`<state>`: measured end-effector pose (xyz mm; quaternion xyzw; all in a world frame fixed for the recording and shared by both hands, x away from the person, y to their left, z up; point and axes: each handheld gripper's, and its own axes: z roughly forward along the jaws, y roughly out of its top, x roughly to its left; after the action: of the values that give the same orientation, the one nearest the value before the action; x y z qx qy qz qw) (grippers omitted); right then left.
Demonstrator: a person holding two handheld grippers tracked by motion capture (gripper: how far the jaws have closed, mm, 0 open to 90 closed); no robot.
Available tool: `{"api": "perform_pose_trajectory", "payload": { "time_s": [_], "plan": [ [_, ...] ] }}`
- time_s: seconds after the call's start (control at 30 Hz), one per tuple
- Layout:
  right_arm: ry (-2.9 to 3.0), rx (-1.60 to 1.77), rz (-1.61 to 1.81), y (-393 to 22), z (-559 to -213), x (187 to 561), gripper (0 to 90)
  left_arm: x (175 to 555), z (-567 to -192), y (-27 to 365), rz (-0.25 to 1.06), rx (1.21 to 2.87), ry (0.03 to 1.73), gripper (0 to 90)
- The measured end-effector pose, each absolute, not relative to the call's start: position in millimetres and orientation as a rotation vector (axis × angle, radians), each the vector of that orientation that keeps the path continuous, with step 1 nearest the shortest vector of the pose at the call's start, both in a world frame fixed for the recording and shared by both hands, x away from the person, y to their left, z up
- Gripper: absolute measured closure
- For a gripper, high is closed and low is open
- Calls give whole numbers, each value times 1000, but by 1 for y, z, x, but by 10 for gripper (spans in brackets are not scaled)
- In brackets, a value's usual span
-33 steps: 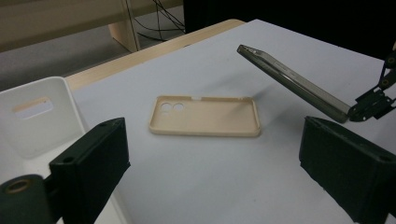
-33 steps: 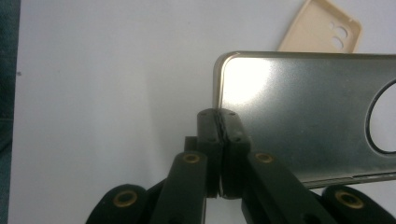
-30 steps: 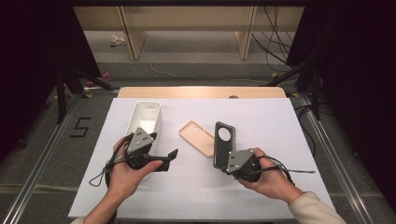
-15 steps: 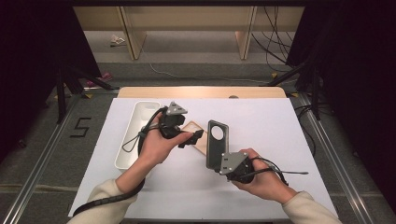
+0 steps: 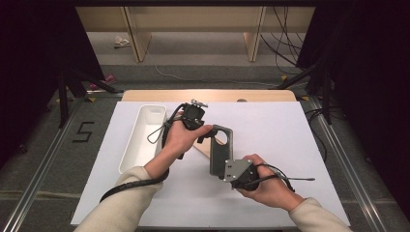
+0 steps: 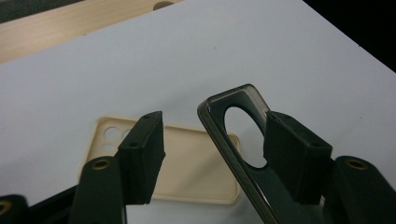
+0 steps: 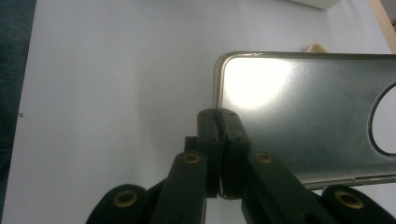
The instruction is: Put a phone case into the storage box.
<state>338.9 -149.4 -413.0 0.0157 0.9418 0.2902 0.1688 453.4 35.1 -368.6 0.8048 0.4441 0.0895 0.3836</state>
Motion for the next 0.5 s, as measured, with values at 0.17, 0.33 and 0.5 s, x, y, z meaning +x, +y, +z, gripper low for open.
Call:
{"api": "perform_pose_trajectory", "payload": {
  "time_s": [0.17, 0.33, 0.5],
  "plan": [
    [2680, 44, 819, -149, -413, 339, 893, 458, -374, 32, 169, 2059, 1156, 467],
    [2674, 38, 817, -147, -413, 338, 893, 462, -379, 30, 127, 2059, 1184, 526],
    [2674, 19, 810, -146, -413, 338, 893, 465, -384, 30, 107, 2060, 1216, 578]
  ]
}}
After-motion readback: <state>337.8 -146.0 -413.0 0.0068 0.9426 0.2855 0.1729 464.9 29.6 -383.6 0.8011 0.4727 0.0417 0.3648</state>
